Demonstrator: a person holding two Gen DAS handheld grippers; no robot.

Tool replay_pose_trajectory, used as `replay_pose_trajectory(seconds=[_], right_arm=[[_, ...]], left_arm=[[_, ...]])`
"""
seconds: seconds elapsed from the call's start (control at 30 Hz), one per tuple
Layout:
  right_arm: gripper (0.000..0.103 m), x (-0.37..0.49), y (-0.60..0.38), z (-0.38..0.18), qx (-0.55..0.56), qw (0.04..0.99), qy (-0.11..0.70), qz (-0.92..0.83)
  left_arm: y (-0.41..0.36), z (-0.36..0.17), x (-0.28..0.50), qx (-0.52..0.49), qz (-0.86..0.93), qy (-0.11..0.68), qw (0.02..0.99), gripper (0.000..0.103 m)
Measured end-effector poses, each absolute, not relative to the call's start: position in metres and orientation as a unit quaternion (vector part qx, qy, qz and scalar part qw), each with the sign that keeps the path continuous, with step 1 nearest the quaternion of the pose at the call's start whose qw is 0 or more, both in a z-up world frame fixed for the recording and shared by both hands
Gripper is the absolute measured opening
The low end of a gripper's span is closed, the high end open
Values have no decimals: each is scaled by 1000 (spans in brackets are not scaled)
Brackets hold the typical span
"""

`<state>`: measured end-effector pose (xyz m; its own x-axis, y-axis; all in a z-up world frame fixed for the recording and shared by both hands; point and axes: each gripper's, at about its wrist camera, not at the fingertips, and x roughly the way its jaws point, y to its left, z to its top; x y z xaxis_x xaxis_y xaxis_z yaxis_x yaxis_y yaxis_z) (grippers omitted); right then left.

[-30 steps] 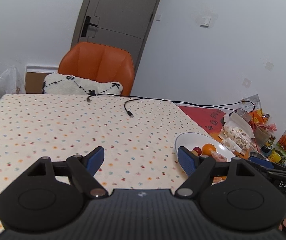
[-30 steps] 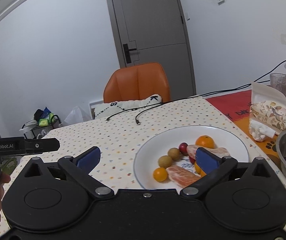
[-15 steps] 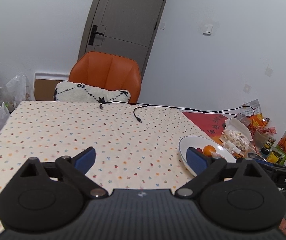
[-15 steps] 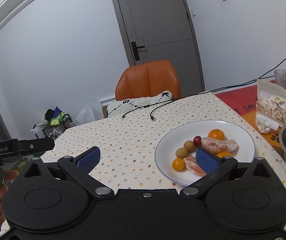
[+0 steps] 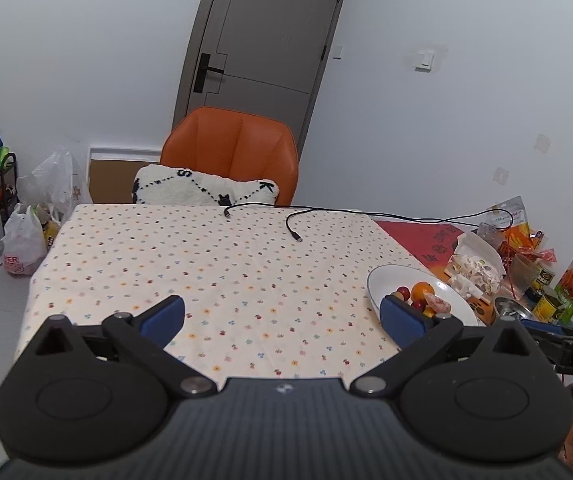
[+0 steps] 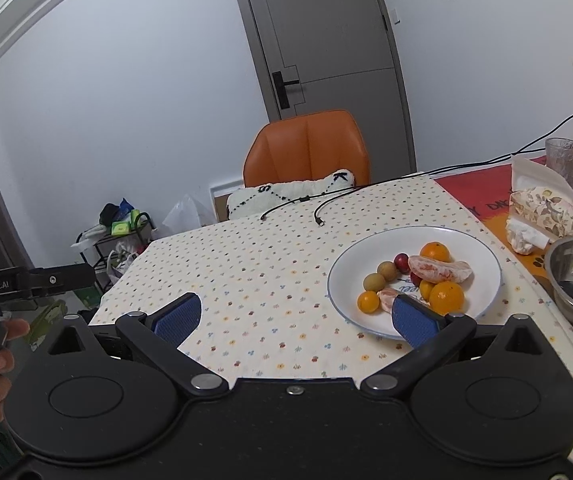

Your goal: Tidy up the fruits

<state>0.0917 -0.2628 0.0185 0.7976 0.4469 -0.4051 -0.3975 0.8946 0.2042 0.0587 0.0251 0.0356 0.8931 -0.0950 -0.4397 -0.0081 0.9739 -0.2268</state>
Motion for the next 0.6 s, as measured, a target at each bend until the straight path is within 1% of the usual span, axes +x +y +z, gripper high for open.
replay_pose_trajectory(seconds=[0.6], right_arm=[[103, 44, -259, 32, 15, 950, 232, 210]], left_arm=[[18, 40, 11, -66, 6, 260, 963, 103]])
